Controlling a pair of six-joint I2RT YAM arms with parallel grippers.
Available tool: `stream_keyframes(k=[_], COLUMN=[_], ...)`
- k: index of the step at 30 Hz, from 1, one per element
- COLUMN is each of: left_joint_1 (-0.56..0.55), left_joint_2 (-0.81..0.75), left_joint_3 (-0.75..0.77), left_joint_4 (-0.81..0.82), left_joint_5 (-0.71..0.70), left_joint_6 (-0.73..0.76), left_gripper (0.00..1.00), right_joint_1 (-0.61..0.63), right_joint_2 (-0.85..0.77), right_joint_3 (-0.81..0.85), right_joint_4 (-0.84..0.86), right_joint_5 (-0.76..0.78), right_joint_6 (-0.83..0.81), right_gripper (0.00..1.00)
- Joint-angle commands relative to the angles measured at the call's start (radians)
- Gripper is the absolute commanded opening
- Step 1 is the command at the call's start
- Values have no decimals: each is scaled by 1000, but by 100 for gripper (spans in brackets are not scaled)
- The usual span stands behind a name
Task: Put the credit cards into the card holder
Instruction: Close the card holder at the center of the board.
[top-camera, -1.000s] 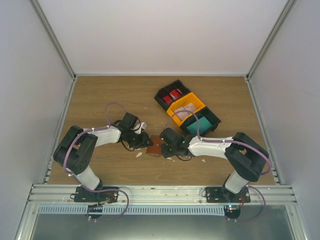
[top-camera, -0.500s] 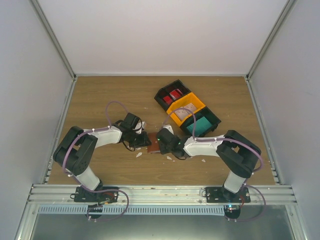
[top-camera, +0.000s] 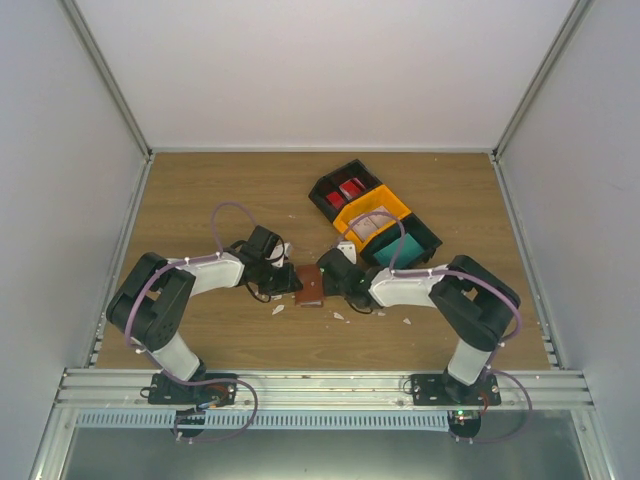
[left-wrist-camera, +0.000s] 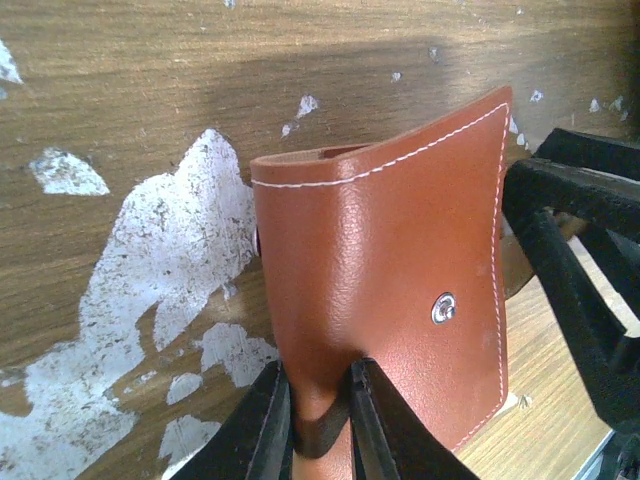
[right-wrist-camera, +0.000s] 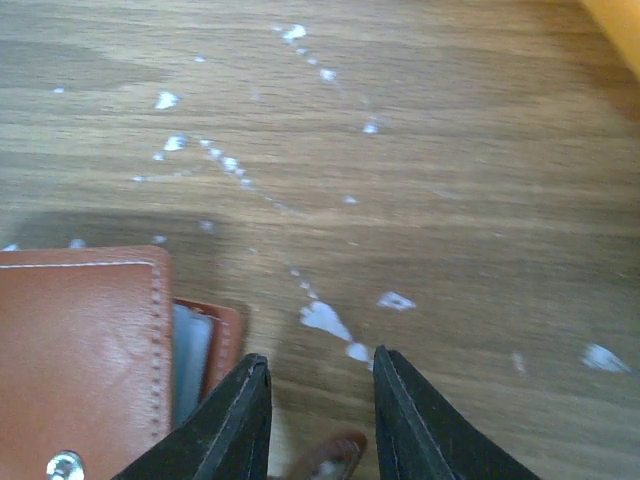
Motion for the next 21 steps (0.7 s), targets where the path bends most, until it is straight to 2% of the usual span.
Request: stream_keyframes(k=[1, 4, 7, 14, 21], left_joint_1=[-13, -14, -14, -13, -13], left_joint_2=[65, 47, 31, 15, 4], left_joint_3=[-48, -42, -33, -33, -43], left_joint_4=[-71, -61, -55, -20, 4], left_joint_5=[-134, -96, -62, 35, 52], left_joint_6=[30, 32, 37, 44, 49], left_gripper=[14, 17, 25, 40, 41], right_joint_1=[-13, -22, -33, -66, -73], right_joint_2=[-52, -94, -130, -245, -157], right_joint_3=[22, 38, 49, 67, 134], right_joint_4=[-202, -304, -366, -370, -355], right_joint_5=[78, 70, 26, -125, -237], right_joint_6=[108, 128, 121, 72, 82], right_gripper=[31, 36, 40, 56, 56])
